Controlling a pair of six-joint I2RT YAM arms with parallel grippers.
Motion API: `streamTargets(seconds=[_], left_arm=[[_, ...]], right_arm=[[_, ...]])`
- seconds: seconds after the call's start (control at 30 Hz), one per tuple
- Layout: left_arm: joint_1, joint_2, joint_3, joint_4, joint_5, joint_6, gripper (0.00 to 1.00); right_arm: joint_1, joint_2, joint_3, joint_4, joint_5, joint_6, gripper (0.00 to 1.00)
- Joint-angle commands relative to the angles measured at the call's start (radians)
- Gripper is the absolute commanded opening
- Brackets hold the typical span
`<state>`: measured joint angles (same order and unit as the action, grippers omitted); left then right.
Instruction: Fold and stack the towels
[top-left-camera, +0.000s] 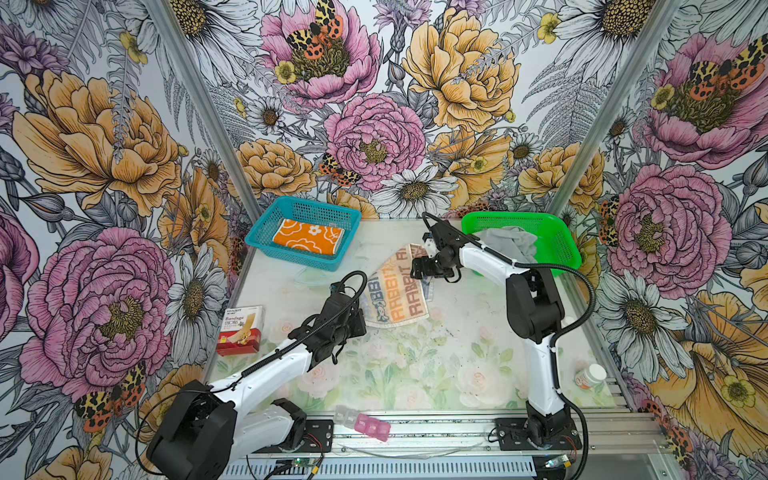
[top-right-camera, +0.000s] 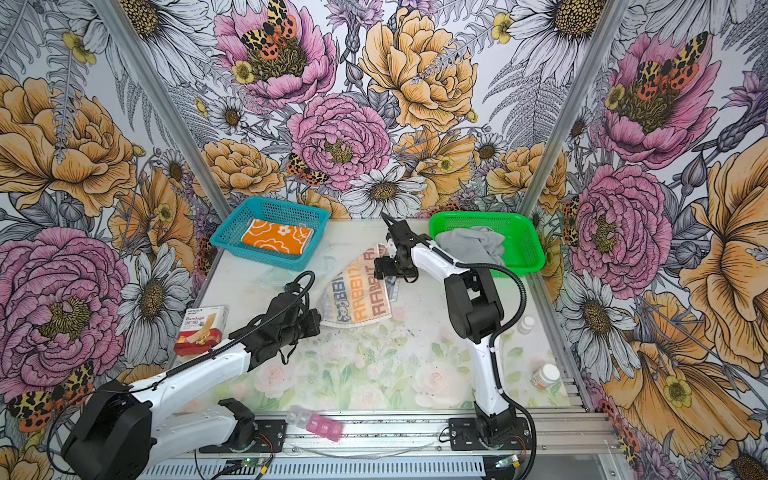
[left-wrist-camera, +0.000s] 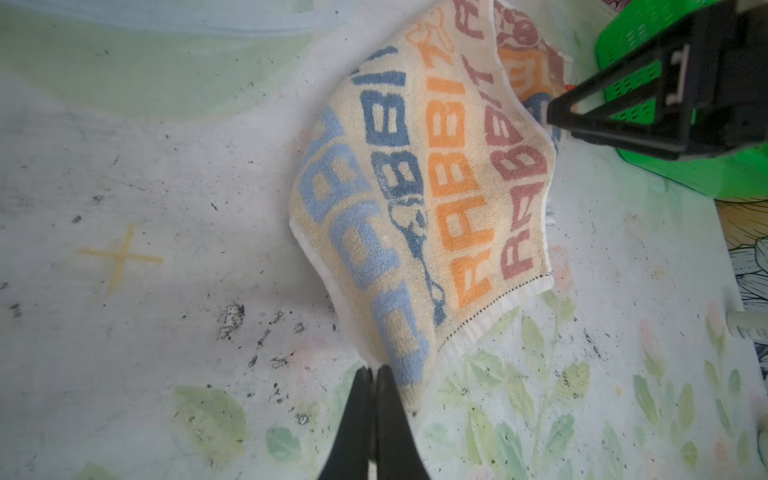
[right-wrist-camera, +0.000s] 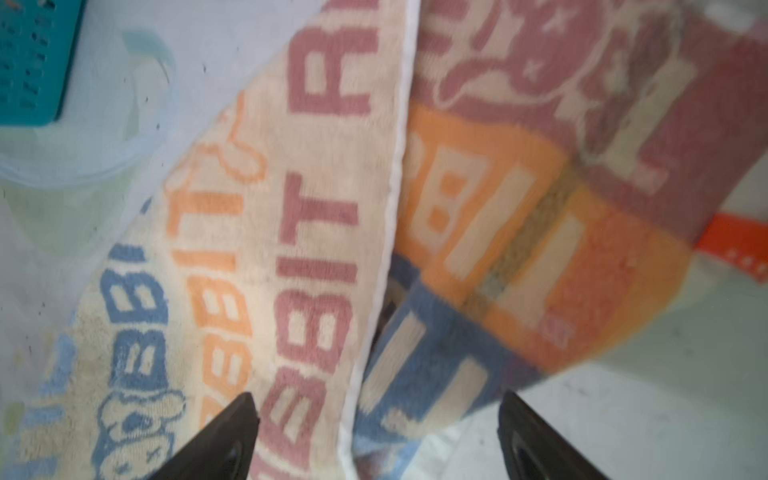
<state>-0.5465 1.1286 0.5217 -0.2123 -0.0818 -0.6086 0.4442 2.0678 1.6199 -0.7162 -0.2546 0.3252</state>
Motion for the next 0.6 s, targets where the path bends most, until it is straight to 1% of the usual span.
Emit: streamTargets(seconds=[0.0, 0.07, 0.1, 0.17, 0.23, 0.27, 0.4, 0.57], left_arm=[[-0.012, -0.041, -0.043, 0.011, -0.042, -0.027, 0.00], [-0.013, -0.054, -0.056, 0.014, -0.045, -0.028, 0.00], [-0.011, -0.058, -0.061, 0.014, -0.045, -0.029, 0.00], [-0.012, -0.062, -0.066, 0.014, -0.044, -0.029, 0.00], [-0.014, -0.067, -0.064, 0.013, -0.037, -0.028, 0.00], [-0.015, -0.068, -0.061, 0.009, -0.035, -0.028, 0.00], [-0.019, -0.087, -0.064, -0.002, -0.035, -0.029, 0.00], [-0.021, -0.120, -0.079, -0.015, -0.039, -0.036, 0.00]], right_arm=[[0.030, -0.219, -0.209, 0.075, 0.012, 0.058, 0.81], [0.043, -0.273, -0.351, 0.141, -0.038, 0.113, 0.74], [0.048, -0.287, -0.400, 0.165, -0.043, 0.128, 0.71], [0.059, -0.305, -0.491, 0.226, -0.027, 0.158, 0.64], [0.061, -0.300, -0.544, 0.293, -0.057, 0.174, 0.58], [0.063, -0.291, -0.552, 0.312, -0.060, 0.179, 0.56], [0.075, -0.258, -0.545, 0.355, -0.056, 0.182, 0.55], [0.088, -0.200, -0.507, 0.371, -0.062, 0.190, 0.49]])
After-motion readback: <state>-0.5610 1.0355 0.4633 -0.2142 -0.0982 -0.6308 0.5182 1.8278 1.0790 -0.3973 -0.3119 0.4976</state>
